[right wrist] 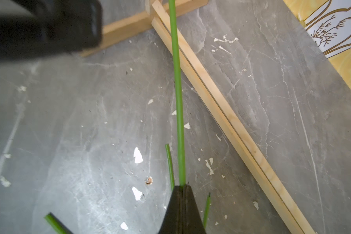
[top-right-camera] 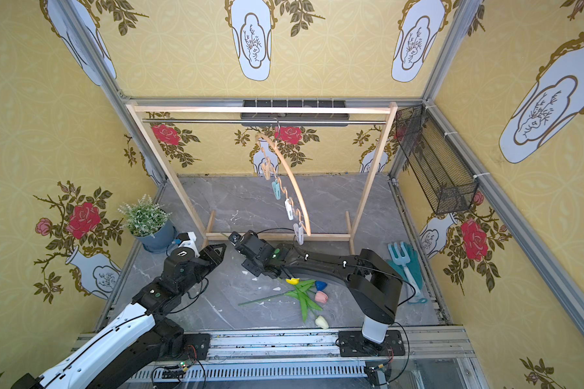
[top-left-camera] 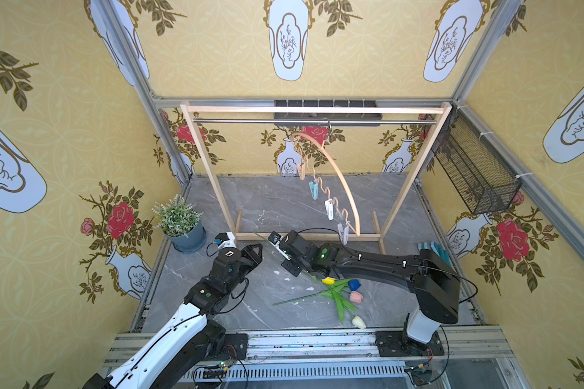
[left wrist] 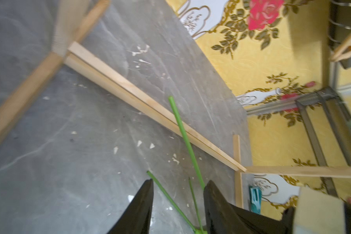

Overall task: Dry the flowers on a clothes hanger
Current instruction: Pick up the flower at the center of the board.

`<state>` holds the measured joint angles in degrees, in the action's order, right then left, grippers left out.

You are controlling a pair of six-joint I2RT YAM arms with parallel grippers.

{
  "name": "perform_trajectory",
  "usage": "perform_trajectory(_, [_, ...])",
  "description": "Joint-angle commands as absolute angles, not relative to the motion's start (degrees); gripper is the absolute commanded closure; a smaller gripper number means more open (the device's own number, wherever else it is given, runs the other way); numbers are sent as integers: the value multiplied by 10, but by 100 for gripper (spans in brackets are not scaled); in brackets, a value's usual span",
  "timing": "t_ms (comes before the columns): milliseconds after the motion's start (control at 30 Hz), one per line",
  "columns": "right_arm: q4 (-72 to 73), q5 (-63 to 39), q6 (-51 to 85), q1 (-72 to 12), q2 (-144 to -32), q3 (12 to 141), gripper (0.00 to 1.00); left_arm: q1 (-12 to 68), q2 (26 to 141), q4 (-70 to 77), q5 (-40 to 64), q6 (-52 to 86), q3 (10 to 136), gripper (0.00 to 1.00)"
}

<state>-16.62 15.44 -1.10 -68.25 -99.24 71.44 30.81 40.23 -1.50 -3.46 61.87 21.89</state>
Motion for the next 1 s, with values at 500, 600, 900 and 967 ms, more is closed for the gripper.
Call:
perform_trajectory(500, [-57,128,220,-709,-924,668,100,309,443,115,122,582,204,58])
perform_trajectory(600, [-41,120,235,-709,-912,655,100,309,449,125,136,579,208,64])
perform_trajectory(900, [4,106,288,-708,-868,604,100,309,476,155,162,587,209,98])
perform_trajectory(967, [18,104,301,-708,-854,586,100,308,486,170,168,594,210,100])
